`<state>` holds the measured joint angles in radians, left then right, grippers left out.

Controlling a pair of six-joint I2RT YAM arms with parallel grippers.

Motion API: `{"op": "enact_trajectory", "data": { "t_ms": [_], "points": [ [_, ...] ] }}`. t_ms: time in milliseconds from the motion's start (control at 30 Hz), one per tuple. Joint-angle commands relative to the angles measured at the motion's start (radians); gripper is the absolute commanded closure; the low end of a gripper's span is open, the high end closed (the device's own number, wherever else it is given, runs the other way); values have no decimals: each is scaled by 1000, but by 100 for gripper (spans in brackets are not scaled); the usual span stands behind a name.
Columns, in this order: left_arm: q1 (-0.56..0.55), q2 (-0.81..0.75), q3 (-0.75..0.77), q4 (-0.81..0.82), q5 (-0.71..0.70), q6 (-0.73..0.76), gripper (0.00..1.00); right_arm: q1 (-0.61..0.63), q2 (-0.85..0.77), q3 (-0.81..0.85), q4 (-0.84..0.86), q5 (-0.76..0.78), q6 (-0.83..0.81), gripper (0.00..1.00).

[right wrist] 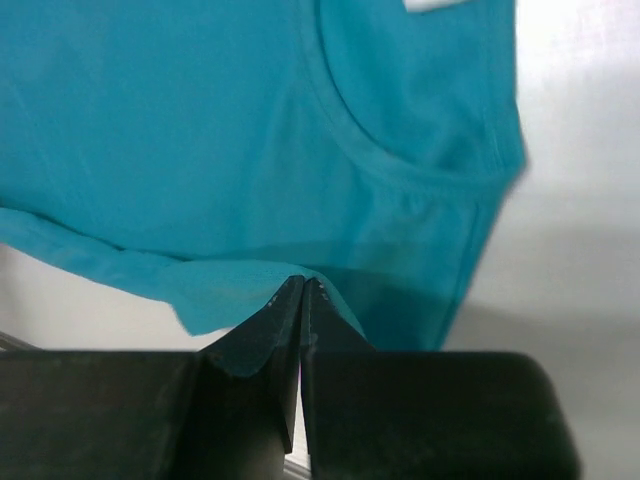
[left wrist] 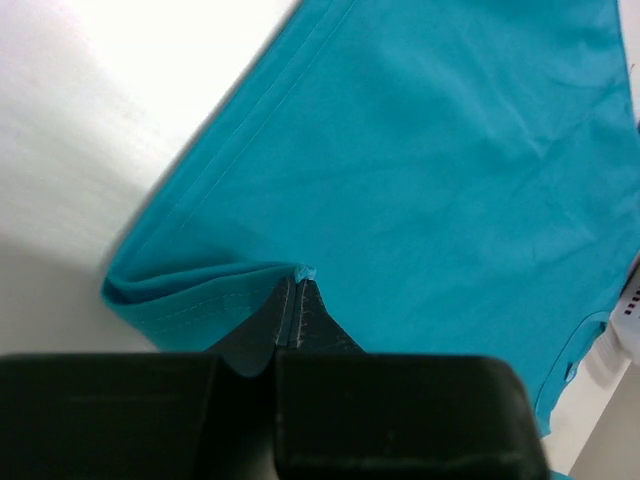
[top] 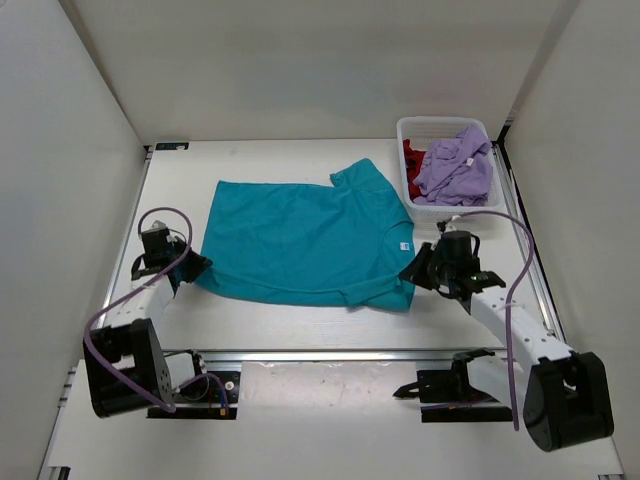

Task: Fold and stack the t-shirts
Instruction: Fold the flattened tshirt in 1/3 of the way

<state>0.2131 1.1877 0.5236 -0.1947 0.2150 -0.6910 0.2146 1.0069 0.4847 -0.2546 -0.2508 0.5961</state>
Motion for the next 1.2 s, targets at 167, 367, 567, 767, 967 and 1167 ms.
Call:
{"op": "enact_trajectory", "data": {
  "t_ms": [167,367,567,767,967,1167],
  "points": [
    [-47,171,148,107,-49,-73,100,-50,251,213,161,-31,-67,100],
    [-27,269,196,121,-59,-88,99,-89,425,333,198,-61,-65,100],
    [0,349,234,136,-71,-104,93,-96,564,428,222,-41,-74,100],
    [31,342,231,185,-34,-128,75,-104,641,505,241,-53,-70,98],
    [40,202,210,167,-71,-114,52,-100,579,511,238,-44,-71,68],
    [-98,89,110,179,-66,-111,61,-72,345,283,274,14,-68,87]
  ]
}}
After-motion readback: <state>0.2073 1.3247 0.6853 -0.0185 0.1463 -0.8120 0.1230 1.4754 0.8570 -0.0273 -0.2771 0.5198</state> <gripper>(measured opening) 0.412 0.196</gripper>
